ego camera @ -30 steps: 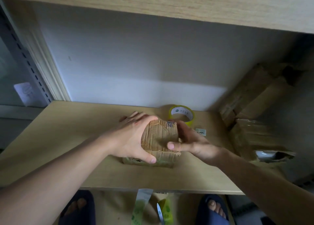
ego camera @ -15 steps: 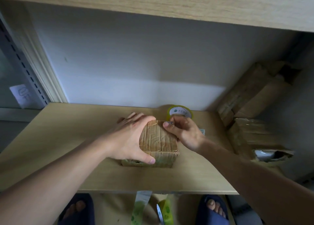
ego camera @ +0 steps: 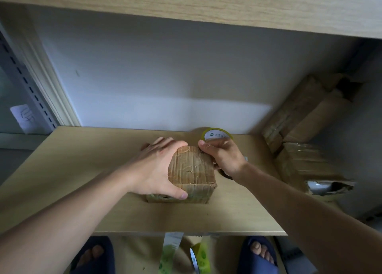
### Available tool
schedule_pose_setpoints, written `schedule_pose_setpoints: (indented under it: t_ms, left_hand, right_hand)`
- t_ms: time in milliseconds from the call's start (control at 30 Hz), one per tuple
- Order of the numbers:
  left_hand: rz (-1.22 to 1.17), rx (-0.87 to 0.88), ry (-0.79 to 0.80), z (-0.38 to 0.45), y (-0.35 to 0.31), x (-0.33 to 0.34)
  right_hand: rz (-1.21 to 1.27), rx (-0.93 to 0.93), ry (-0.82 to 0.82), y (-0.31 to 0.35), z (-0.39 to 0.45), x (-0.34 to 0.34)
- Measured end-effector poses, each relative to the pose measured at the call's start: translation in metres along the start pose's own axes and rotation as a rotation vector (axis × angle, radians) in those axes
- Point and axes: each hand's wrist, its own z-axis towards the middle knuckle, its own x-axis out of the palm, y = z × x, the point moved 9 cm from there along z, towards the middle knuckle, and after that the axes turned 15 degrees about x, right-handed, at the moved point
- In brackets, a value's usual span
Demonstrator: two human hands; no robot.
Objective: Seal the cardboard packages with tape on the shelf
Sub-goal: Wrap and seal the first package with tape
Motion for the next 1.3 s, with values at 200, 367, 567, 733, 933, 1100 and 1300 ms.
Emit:
schedule_pose_setpoints:
  t_ms: [200, 367, 567, 733, 933, 1100, 1300]
  left_hand:
    - [-0.008, -0.004, 0.004, 0.000, 0.002, 0.002]
    - [-0.014, 0.017, 0.001, 0.002, 0.000, 0.001]
    - [-0.012, 0.022, -0.017, 0.004, -0.002, 0.001]
    - [-0.008, 0.006, -0.022, 0.005, 0.000, 0.001]
    - [-0.009, -0.006, -0.009, 0.004, 0.000, 0.002]
    - [-0.021, -0.009, -0.010, 0.004, 0.000, 0.002]
    - [-0.024, 0.003, 0.006, 0.006, 0.000, 0.004]
  right_hand:
    - [0.149, 0.139, -0.027, -0.008, 0.003, 0.003]
    - [0.023, 0.046, 0.139, -0.001, -0.012, 0.010]
    - [-0.171, -0.084, -0.103, 0.005, -0.006, 0.001]
    - [-0.366, -0.167, -0.209, 0.014, -0.003, -0.003]
    - [-0.442, -0.169, -0.257, 0.014, -0.001, -0.001]
    - [-0.154, -0.154, 0.081, 0.003, -0.012, 0.004]
    - [-0.089, -0.152, -0.053, 0.001, -0.005, -0.006]
